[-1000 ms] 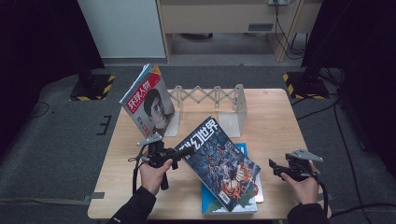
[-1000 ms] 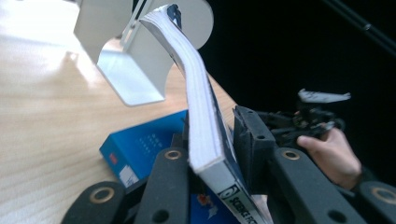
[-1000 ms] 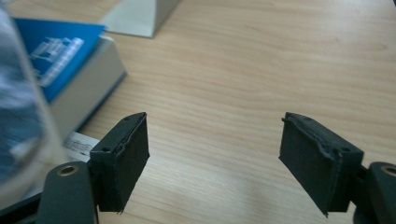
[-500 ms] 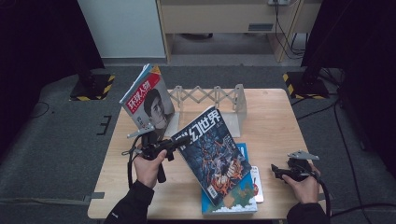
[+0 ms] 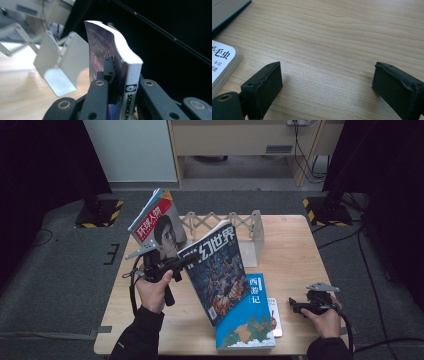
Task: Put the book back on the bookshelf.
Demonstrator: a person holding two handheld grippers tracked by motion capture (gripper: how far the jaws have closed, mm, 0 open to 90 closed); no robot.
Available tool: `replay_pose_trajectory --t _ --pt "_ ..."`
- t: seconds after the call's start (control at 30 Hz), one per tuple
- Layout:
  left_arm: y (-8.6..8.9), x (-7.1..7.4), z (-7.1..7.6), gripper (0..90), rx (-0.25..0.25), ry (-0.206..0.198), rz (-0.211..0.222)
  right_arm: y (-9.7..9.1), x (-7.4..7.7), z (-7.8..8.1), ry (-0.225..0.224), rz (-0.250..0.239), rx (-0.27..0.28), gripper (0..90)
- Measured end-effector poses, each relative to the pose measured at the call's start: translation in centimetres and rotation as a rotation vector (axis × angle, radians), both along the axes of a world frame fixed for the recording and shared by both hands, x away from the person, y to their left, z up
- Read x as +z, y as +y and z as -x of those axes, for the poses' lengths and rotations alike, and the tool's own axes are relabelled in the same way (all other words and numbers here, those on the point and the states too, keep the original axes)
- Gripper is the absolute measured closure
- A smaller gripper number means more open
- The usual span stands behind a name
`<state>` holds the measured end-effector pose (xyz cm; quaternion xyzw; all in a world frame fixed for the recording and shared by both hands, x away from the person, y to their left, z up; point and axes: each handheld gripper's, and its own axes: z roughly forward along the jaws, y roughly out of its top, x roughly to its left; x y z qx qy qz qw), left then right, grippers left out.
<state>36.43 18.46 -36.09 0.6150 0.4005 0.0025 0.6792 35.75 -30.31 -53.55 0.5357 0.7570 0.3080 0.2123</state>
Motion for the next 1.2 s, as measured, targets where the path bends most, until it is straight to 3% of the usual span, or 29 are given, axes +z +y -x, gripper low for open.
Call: replay_pose_trajectory --t 0.2,0.33,0.43,0.83,0.93,1.2 --pt "1.5 2.1 0.0 82.1 0.072 -0.067 -0.053 0.1 -0.2 0.0 -0.012 -0.007 -0.003 7.1" --pt "2.8 3.0 -0.1 82.1 0.121 -0.091 -0.064 0.0 -0.2 0.0 -0.019 -0.007 0.001 6.7" --pt "3.3 3.1 -0.2 82.1 0.136 -0.092 -0.063 0.1 -0.2 0.0 -0.017 -0.01 -0.003 6.7" --pt "7.5 3.7 -1.0 82.1 0.309 -0.103 -0.109 0.1 -0.3 0.0 -0.023 -0.012 -0.003 5.7" --pt "8.1 3.5 -1.2 82.1 0.331 -0.099 -0.111 0.1 -0.3 0.0 -0.023 -0.012 -0.003 5.8" --pt "9.3 2.7 -2.3 82.1 0.421 -0.092 -0.179 0.1 -0.3 -0.1 -0.023 -0.011 -0.002 5.7"
